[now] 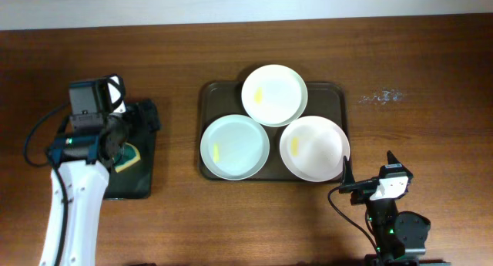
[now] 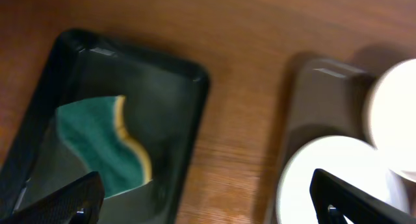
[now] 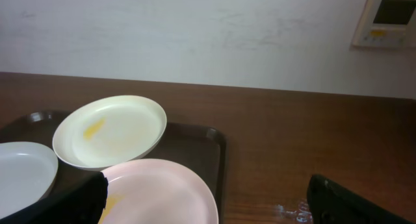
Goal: Clean dirty plates on tray and stack at the side
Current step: 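Reach the left gripper into the black basin and grasp the green sponge, then rub the sponge around the wet basin with the left gripper, then carry the sponge with the left gripper onto the pale blue plate, then reach the right gripper to the pale blue plate rim and grip it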
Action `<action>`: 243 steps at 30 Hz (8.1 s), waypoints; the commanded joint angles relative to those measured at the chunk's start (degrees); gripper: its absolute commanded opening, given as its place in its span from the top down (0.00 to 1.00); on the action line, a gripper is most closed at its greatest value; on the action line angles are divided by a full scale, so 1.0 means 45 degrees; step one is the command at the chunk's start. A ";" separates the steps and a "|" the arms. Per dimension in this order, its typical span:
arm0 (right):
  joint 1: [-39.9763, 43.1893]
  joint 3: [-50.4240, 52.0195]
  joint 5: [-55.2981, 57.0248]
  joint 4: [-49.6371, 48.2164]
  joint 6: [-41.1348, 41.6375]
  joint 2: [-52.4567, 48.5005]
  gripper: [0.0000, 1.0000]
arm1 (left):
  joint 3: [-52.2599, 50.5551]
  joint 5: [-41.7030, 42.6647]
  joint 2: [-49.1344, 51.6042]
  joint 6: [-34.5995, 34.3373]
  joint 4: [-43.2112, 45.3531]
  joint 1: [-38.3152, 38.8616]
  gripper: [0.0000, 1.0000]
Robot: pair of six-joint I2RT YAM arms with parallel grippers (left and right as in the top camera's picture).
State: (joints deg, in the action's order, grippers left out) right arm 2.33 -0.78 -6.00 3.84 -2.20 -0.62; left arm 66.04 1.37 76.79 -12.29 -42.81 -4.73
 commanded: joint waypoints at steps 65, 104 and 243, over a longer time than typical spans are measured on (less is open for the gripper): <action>0.0073 0.0102 0.0063 0.0044 -0.0087 0.0068 0.02 | 0.1540 -0.0058 0.8136 -0.2025 0.0170 -0.2181 0.93; 0.0073 0.0102 0.0063 0.0044 -0.0087 0.0068 0.02 | 0.2166 0.0160 0.2754 -0.2021 0.0272 -0.2176 1.00; 0.0068 -1.4139 -1.1521 0.6358 0.4809 -1.0316 0.02 | -0.0690 0.0933 0.0219 -0.3861 0.0155 0.4707 0.00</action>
State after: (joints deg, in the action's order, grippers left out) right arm 2.55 -63.33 -47.86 33.65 14.87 -42.41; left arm 62.70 5.85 78.00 -30.83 -41.54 16.69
